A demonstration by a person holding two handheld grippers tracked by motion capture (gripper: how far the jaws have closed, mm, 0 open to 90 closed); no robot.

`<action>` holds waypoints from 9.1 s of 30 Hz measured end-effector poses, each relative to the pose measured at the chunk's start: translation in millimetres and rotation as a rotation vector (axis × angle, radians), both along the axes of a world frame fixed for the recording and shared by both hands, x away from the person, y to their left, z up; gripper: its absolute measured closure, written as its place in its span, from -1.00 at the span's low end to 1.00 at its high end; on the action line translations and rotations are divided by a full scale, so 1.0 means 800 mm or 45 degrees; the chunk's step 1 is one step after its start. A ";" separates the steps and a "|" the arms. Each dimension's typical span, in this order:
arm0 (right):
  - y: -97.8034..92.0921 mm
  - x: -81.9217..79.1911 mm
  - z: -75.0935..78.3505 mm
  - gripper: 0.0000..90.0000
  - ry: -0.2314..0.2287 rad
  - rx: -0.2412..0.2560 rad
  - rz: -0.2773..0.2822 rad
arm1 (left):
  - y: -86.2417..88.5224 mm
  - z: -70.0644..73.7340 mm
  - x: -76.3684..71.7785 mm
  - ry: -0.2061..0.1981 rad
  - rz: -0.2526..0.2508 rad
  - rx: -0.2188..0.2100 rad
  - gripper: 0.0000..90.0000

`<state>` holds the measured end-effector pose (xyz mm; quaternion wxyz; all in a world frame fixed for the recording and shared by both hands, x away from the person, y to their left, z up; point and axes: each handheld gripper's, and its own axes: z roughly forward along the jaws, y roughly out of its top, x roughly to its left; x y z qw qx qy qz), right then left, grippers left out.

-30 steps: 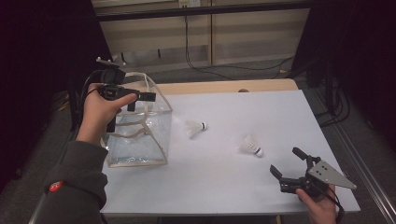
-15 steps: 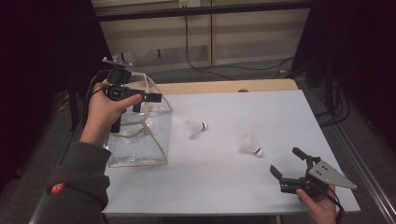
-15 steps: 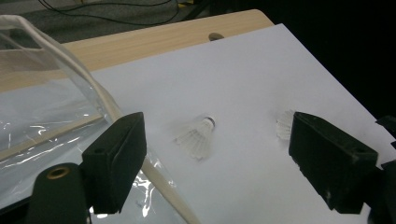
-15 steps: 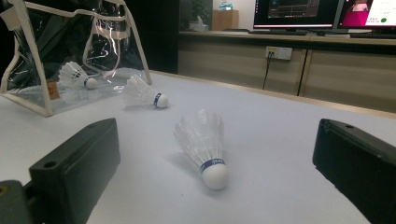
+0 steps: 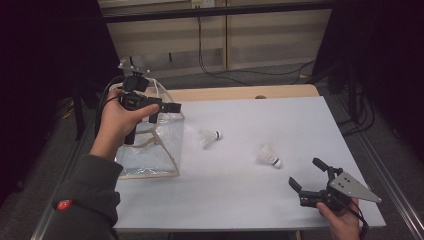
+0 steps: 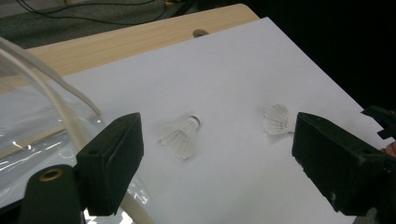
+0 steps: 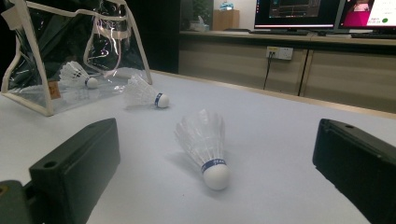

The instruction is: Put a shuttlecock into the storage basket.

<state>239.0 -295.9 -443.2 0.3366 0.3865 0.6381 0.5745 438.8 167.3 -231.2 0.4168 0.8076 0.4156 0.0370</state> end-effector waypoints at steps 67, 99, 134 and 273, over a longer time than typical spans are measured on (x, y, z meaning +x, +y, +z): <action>0.001 0.000 0.001 -0.97 -0.004 -0.008 0.006 | -0.075 -0.064 -0.022 0.030 -0.214 -0.032 -0.92; 0.001 0.000 0.001 -0.97 -0.003 -0.009 0.007 | -0.106 -0.102 -0.037 0.049 -0.314 -0.011 -0.93; 0.001 -0.001 0.001 -0.97 -0.004 -0.009 0.008 | -0.130 -0.141 -0.044 0.063 -0.394 0.014 -0.89; 0.001 0.002 0.000 -0.97 0.001 -0.036 0.004 | -0.245 -0.227 -0.038 0.043 -0.412 -0.013 -0.80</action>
